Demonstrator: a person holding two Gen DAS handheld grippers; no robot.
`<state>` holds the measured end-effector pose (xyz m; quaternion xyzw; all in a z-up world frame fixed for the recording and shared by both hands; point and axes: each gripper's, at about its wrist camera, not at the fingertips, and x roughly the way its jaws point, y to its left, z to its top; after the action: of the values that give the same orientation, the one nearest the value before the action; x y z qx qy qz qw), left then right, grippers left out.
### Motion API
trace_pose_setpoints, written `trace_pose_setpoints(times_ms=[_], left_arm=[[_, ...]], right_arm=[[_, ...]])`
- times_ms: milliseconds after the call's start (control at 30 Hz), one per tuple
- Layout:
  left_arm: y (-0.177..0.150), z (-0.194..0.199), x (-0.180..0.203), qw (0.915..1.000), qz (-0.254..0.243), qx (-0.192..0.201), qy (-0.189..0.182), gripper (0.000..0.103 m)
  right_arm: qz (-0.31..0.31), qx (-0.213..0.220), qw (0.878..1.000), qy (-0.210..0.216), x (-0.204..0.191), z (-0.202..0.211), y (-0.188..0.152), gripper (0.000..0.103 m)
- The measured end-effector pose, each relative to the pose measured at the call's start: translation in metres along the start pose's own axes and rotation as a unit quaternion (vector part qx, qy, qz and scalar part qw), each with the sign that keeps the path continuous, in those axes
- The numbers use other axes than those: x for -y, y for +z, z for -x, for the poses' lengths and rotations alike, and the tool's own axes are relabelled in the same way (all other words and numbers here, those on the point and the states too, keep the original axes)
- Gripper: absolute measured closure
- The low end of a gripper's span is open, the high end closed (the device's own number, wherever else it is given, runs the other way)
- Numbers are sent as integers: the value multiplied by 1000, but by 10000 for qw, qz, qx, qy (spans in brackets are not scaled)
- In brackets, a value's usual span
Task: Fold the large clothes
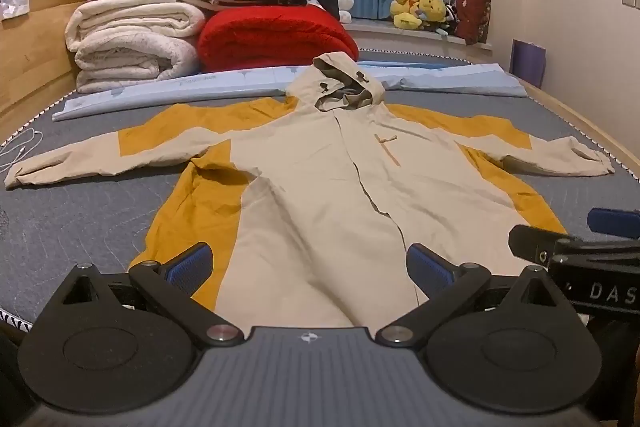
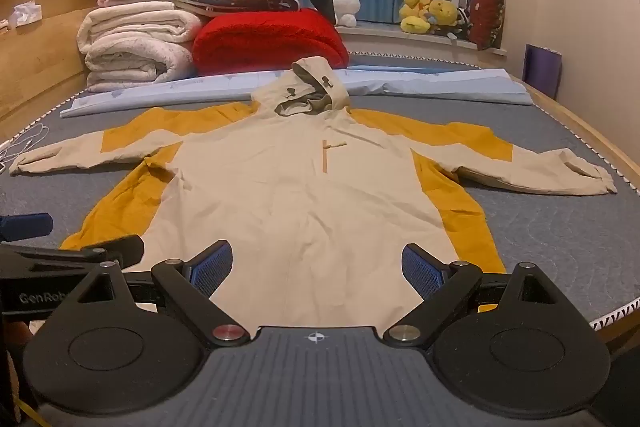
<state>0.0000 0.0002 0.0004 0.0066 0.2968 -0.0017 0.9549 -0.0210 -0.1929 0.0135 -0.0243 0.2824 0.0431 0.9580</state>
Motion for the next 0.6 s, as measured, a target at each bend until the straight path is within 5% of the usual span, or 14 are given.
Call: trace_pose_setpoints(times_ms=[600], left_arm=[[1,-3,0,10000,88,-44,9,0]], right_arm=[[-43,-3,10000,36,0,-1,2,11]])
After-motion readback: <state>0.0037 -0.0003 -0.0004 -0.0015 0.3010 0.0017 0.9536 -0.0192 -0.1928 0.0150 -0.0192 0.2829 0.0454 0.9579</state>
